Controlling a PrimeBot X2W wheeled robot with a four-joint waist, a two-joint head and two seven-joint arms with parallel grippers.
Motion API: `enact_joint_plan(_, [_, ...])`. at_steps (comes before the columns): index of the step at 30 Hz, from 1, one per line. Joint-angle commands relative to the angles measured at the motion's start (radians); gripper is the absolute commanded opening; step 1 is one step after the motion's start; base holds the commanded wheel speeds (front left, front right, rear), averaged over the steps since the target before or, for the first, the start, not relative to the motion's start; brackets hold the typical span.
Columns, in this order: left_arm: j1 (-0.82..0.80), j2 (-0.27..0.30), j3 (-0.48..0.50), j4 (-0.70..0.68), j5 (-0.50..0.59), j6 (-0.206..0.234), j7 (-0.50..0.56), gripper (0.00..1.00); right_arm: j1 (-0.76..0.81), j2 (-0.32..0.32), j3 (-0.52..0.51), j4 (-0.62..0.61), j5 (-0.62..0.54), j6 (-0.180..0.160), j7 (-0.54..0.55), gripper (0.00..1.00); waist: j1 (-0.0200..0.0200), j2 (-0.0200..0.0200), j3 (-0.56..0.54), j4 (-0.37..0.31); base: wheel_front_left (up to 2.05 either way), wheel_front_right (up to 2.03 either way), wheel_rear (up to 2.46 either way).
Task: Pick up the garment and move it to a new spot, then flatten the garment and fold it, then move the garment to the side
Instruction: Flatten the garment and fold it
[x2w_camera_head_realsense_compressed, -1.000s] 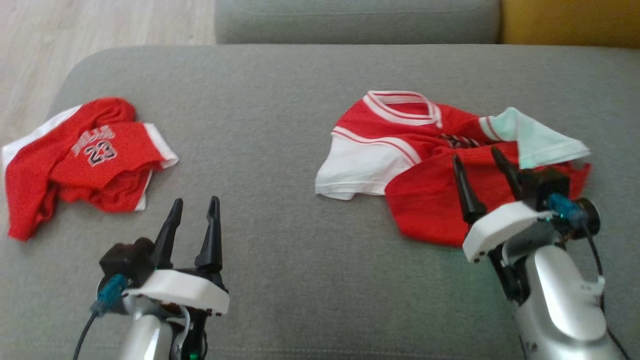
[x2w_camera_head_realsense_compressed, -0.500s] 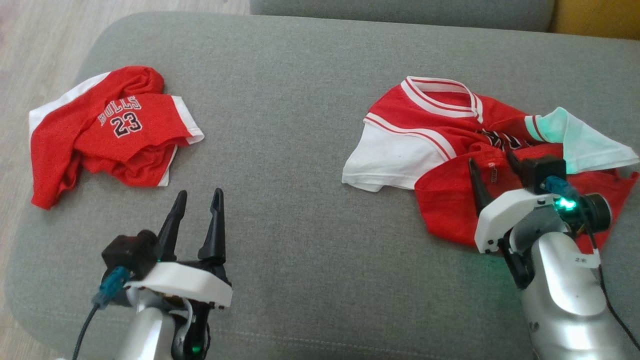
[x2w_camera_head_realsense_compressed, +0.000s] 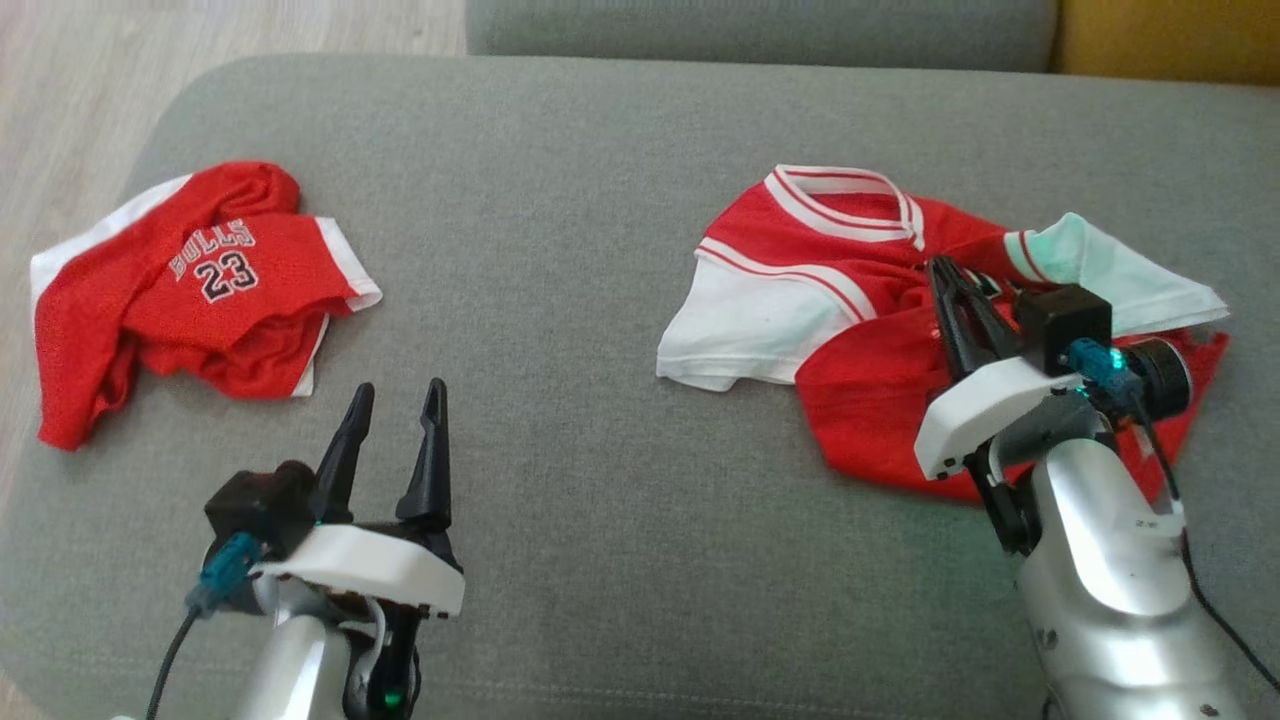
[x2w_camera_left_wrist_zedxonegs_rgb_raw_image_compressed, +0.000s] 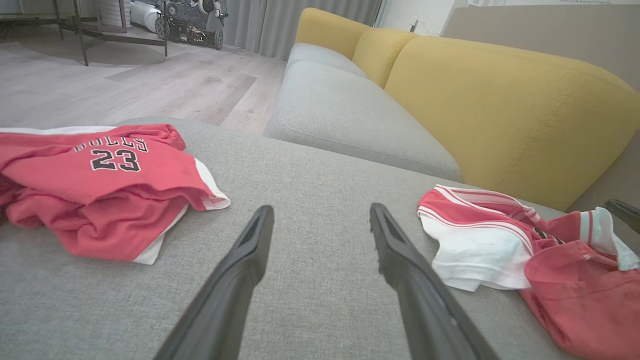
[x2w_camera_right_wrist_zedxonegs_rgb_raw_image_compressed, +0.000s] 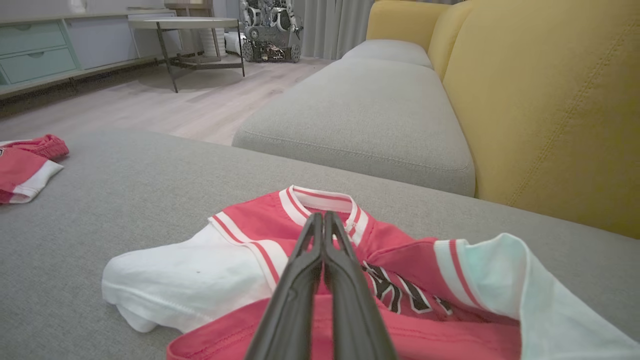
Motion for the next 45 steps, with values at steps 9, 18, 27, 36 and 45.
enact_joint_plan(9, [-0.013,0.008,0.033,-0.034,0.003,0.009,-0.012,1.0,0.052,-0.001,0.015,-0.174,0.107,0.002,-0.063,0.0,0.0,0.0,-0.071,-0.029,0.0,0.0,0.0])
enact_joint_plan(18, [0.028,0.008,0.05,-0.057,-0.003,0.015,-0.012,1.0,0.326,-0.001,-0.077,-0.358,0.15,0.002,-0.079,0.0,0.0,0.0,-0.109,-0.06,0.0,0.0,0.0])
enact_joint_plan(27, [0.056,0.008,0.05,-0.055,0.014,0.012,-0.012,1.0,0.407,-0.001,-0.086,-0.395,0.145,0.002,-0.04,1.0,0.0,0.0,-0.111,-0.083,0.0,0.0,0.0])
enact_joint_plan(36, [0.025,0.008,0.032,-0.052,0.004,0.008,-0.012,1.0,0.298,-0.001,-0.035,-0.376,-0.081,0.002,0.058,1.0,0.0,0.0,-0.069,-0.055,0.0,0.0,0.0])
enact_joint_plan(45, [-0.02,0.008,0.012,-0.047,-0.012,0.0,-0.012,1.0,0.081,-0.151,0.095,-0.168,-0.158,0.002,0.176,1.0,0.0,0.0,0.004,0.01,0.0,0.0,0.0])
